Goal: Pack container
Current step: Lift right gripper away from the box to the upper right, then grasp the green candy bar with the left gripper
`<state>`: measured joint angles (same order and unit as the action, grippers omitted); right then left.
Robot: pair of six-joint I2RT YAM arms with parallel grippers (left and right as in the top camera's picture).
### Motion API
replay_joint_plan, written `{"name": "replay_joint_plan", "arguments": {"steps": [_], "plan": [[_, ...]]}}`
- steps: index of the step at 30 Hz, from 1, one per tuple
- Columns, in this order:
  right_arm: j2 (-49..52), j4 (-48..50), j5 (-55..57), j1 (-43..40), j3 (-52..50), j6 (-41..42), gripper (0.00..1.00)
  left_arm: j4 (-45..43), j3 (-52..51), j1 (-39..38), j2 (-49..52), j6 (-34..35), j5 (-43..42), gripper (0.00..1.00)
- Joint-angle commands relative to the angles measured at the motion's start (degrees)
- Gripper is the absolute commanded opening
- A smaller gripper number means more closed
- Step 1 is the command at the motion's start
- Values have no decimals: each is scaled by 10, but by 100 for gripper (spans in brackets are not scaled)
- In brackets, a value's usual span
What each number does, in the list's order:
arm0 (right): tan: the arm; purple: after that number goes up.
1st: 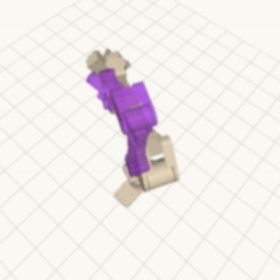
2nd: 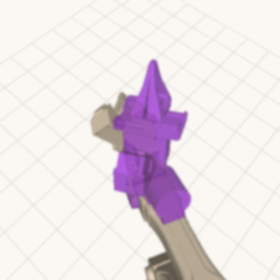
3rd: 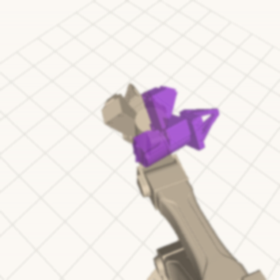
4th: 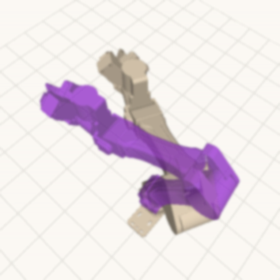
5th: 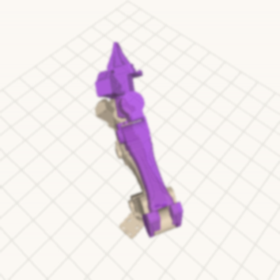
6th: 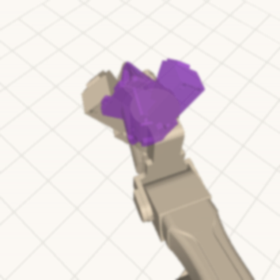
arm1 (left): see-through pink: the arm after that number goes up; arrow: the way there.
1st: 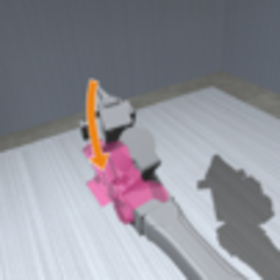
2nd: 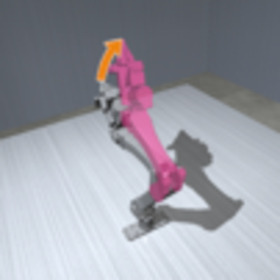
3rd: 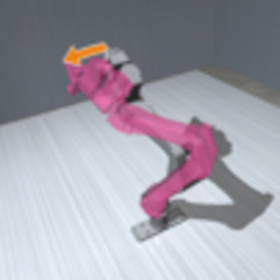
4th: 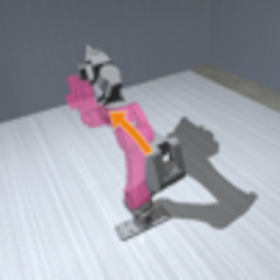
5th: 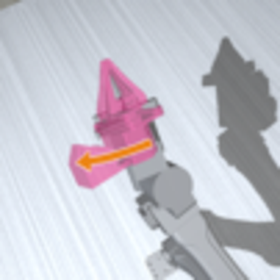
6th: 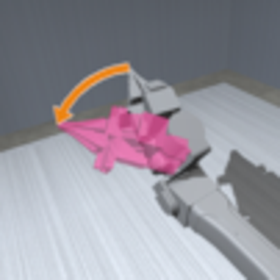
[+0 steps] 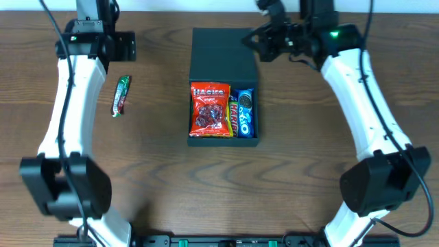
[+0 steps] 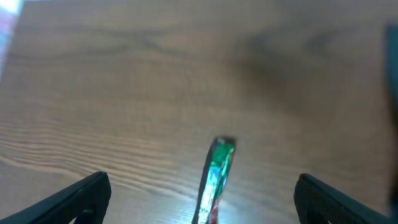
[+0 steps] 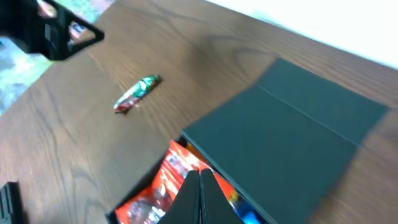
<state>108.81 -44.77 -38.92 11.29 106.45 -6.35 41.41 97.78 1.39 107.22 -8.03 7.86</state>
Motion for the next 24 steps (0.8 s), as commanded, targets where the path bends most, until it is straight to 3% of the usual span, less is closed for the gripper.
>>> {"name": "replay_joint_plan", "arguments": {"steps": [1, 7, 8, 9, 10, 11, 12, 15, 24], "plan": [[-14, -21, -3, -20, 4, -30, 1, -4, -9, 2, 52, -69, -12, 95], [-14, -75, -3, -41, 4, -58, 2, -5, -9, 19, 128, -72, -14, 95], [-14, -83, -3, -42, 4, -63, 12, -5, -9, 21, 138, -72, -14, 95], [-14, -89, -3, -43, 4, -67, 33, -5, -9, 22, 146, -73, -14, 95], [-14, -96, -3, -43, 4, -71, 72, -6, -9, 24, 162, -73, -13, 95], [-14, -100, -3, -42, 4, -70, 91, -7, -9, 24, 170, -74, -13, 95], [-14, -104, -3, -43, 4, -70, 99, -8, -9, 25, 179, -74, -13, 96], [-14, -112, -3, -43, 4, -70, 99, -16, -9, 26, 199, -74, -13, 100], [-14, -118, -3, -43, 4, -70, 99, -45, -9, 32, 232, -72, -15, 73]]}}
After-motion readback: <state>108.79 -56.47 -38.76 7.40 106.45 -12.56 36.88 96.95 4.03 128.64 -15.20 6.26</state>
